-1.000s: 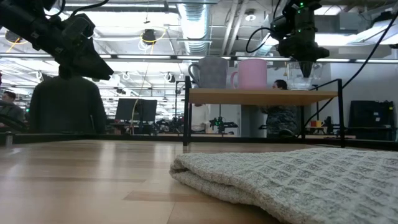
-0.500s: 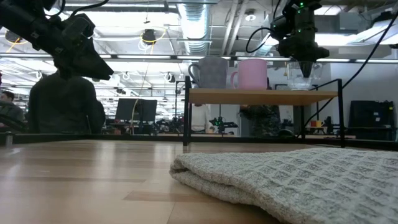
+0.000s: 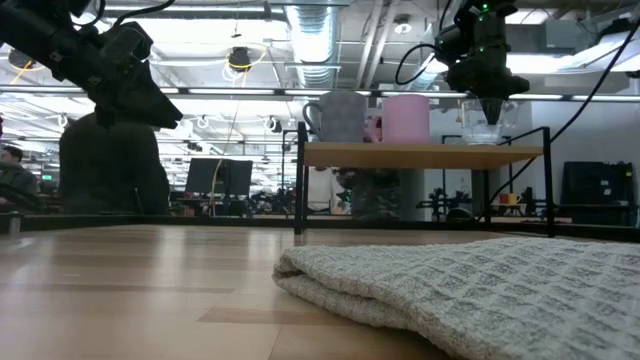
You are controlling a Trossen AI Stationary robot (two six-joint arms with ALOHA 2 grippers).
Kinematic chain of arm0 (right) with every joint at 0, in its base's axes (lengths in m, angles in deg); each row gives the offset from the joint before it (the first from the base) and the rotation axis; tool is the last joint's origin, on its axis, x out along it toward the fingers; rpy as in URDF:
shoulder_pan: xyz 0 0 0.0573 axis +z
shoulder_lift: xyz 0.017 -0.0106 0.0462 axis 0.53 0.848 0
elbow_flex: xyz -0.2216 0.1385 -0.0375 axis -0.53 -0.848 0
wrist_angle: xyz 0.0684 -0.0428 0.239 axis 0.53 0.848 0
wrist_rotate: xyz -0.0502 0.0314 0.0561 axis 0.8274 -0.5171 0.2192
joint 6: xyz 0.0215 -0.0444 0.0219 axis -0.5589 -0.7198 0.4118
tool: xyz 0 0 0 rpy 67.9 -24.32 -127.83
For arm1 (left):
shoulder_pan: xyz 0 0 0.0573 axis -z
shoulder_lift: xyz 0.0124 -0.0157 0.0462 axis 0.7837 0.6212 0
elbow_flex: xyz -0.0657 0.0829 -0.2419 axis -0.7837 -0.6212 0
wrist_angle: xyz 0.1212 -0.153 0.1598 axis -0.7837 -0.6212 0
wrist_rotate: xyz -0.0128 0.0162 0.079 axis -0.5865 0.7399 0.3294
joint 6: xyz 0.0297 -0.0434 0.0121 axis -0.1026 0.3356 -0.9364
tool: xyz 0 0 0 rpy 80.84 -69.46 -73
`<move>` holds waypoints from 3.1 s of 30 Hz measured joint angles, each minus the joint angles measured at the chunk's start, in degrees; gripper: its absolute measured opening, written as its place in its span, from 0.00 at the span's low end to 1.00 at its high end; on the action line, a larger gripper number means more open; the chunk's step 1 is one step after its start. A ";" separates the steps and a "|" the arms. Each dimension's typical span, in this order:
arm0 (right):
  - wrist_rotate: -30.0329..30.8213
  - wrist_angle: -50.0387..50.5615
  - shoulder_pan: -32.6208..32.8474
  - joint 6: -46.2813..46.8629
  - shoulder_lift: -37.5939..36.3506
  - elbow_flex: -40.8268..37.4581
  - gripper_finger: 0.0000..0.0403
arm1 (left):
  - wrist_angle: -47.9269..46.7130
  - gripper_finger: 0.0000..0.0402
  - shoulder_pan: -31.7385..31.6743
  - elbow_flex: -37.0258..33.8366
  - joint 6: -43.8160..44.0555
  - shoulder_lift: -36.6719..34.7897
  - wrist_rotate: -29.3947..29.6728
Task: Stack small to large cups/mugs on shelf
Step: Put the transparent mug on the shelf
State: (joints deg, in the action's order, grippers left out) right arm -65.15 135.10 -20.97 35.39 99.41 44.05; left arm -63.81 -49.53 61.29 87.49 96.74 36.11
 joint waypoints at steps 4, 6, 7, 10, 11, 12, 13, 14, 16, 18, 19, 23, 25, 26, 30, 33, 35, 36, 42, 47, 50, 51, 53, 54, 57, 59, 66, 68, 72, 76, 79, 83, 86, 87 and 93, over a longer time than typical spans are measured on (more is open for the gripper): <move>0.02 0.00 0.00 -0.11 0.00 0.00 0.06 | 0.00 0.33 0.00 0.00 0.00 0.00 -0.02; 0.00 0.00 0.00 -0.93 0.00 0.00 0.07 | 0.00 0.33 0.00 0.00 0.00 0.00 -0.02; 0.01 0.00 0.00 -0.99 0.00 0.00 0.07 | 0.00 0.33 0.00 0.00 0.00 0.00 -0.02; 0.02 -0.02 0.00 -1.04 0.00 0.00 0.08 | 0.00 0.33 0.00 0.00 0.00 0.00 -0.02; 0.02 -0.02 0.00 -1.03 0.00 0.00 0.09 | 0.00 0.33 0.00 0.00 0.00 0.00 -0.03; 0.02 -0.02 0.00 -0.97 0.00 0.00 0.09 | 0.00 0.33 0.00 0.01 0.00 0.00 -0.02; 0.02 -0.02 0.00 -0.97 0.00 0.00 0.10 | 0.00 0.33 0.00 0.00 0.00 -0.01 -0.04; 0.02 -0.02 0.00 -0.99 0.00 0.00 0.10 | 0.00 0.33 0.00 0.00 0.00 0.00 -0.04; 0.02 -0.02 0.00 -0.97 0.00 0.00 0.11 | 0.00 0.33 0.00 0.00 0.00 0.00 -0.03; 0.02 -0.07 0.00 -0.97 0.00 0.00 0.12 | 0.00 0.33 0.00 0.00 0.00 -0.02 -0.04; 0.02 -0.07 0.00 -0.95 0.00 0.00 0.13 | 0.00 0.33 0.00 0.02 0.00 0.00 -0.04; 0.03 -0.07 0.00 -0.95 0.00 0.00 0.13 | 0.00 0.33 0.00 0.00 0.00 0.00 -0.04; 0.04 -0.07 0.00 -0.95 0.00 0.00 0.13 | 0.00 0.33 0.00 0.00 0.00 0.00 -0.04; 0.05 -0.10 0.00 -0.95 0.00 0.00 0.13 | 0.00 0.33 0.00 0.00 0.00 -0.01 -0.06; 0.15 -0.85 0.00 -0.95 -0.02 0.00 0.13 | 0.00 0.33 0.00 0.00 0.00 0.00 -0.07; 0.15 -0.85 0.01 -1.21 -0.02 0.00 0.13 | 0.00 0.33 0.00 0.00 0.00 0.00 -0.07; 0.15 -0.71 0.07 -1.32 -0.02 0.00 0.13 | -0.01 0.33 0.00 0.00 0.00 0.00 -0.07; 0.15 -0.66 0.07 -1.32 -0.02 0.00 0.13 | 0.00 0.33 0.00 0.02 0.00 0.00 -0.07; 0.15 -0.60 0.09 -2.02 -0.02 0.00 0.13 | 0.00 0.33 0.00 0.00 -0.19 0.00 -0.04; 0.13 -0.65 0.15 -2.92 -0.02 0.74 0.13 | 0.00 0.33 0.00 0.00 -0.57 -0.01 -0.02; 0.06 -0.66 0.56 -2.90 -0.02 2.66 0.13 | -0.01 0.33 0.00 0.02 -0.59 0.00 0.00; 0.04 -0.58 0.77 -2.89 -0.02 3.51 0.13 | -0.01 0.33 0.00 0.01 -0.59 0.00 -0.01; -0.31 -0.46 1.23 -2.92 -0.02 5.31 0.13 | 0.00 0.33 0.00 0.01 -0.59 0.00 0.00; -1.01 -0.47 1.50 -2.93 -0.02 6.21 0.13 | -0.02 0.33 0.00 0.00 -0.59 0.00 0.00; -4.00 -0.47 2.19 -3.02 -0.03 8.42 0.13 | -0.02 0.33 0.00 0.00 -0.59 0.00 0.00; -5.78 -0.34 2.67 -3.04 -0.04 9.38 0.13 | -0.02 0.33 0.00 0.01 -0.61 -0.01 0.00; -5.82 -0.05 2.66 -3.62 -0.07 8.55 0.09 | -0.02 0.33 0.00 0.00 -0.59 0.00 -0.44; -5.80 -0.07 2.69 -3.79 -0.07 7.68 0.04 | -0.02 0.33 0.00 0.00 -0.59 -0.02 -0.64; -5.68 -0.52 2.71 -3.83 -0.07 5.60 0.03 | -0.01 0.33 0.00 0.01 -0.57 -0.01 -1.32; -3.63 -0.53 2.69 -3.84 -0.07 4.17 0.04 | 0.00 0.33 0.00 0.01 -0.55 -0.01 -1.38; -2.97 -1.10 2.69 -3.88 -0.07 2.96 0.02 | -0.02 0.33 0.00 0.02 -0.55 0.00 -1.39; -2.92 -2.11 2.69 -3.88 -0.22 2.25 0.03 | 0.00 0.33 0.00 0.00 -0.57 0.00 -1.39; -2.95 -2.91 2.69 -3.90 -0.17 2.16 0.07 | 0.00 0.33 0.00 0.00 -0.57 -0.01 -1.40; -2.93 -2.97 2.69 -3.90 -0.13 2.14 0.09 | 0.00 0.33 0.00 0.02 -0.57 -0.02 -1.39; -2.95 -2.86 2.69 -3.88 0.04 1.95 0.14 | 0.00 0.33 0.00 0.02 -0.59 0.00 -1.38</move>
State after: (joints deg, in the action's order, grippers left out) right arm -68.11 132.23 -18.28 31.51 99.45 46.00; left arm -63.81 -49.53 61.31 86.90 96.74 34.73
